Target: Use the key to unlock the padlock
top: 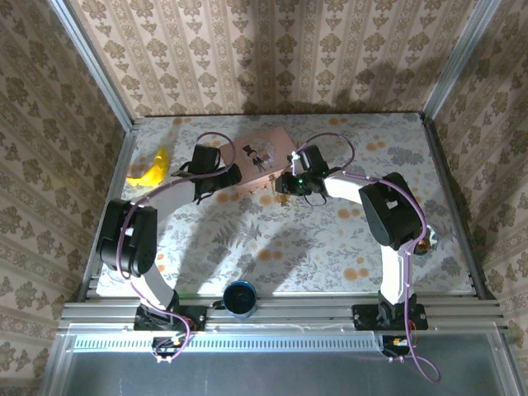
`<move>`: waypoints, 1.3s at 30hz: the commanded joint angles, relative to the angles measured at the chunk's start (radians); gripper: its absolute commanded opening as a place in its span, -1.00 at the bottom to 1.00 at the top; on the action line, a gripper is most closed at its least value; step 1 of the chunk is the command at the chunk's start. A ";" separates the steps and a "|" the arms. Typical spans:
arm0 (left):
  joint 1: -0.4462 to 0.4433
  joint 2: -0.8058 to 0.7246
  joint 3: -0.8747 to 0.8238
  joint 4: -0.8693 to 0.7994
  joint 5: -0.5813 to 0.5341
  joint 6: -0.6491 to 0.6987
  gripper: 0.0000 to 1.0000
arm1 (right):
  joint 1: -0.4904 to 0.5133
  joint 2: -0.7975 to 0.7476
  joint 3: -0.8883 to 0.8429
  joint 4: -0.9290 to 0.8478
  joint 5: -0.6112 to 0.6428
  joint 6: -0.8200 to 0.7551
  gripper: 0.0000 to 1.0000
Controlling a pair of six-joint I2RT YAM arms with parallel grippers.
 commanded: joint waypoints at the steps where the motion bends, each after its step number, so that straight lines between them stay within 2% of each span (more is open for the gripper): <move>1: -0.006 0.022 0.015 -0.016 0.006 0.017 0.62 | 0.009 0.020 0.035 -0.002 -0.006 -0.019 -0.42; 15: -0.013 0.049 0.015 -0.014 0.024 0.012 0.47 | 0.010 0.056 0.055 0.004 -0.002 -0.016 -0.49; 23: -0.014 0.056 0.015 -0.023 0.026 0.017 0.38 | 0.010 0.066 0.067 -0.002 -0.005 -0.015 -0.62; 32: -0.022 0.059 0.018 -0.052 0.020 0.029 0.38 | 0.013 0.084 0.076 -0.001 -0.007 0.002 -0.60; 39: -0.028 0.061 0.026 -0.052 0.023 0.032 0.38 | 0.015 0.090 0.065 0.016 -0.015 0.019 -0.78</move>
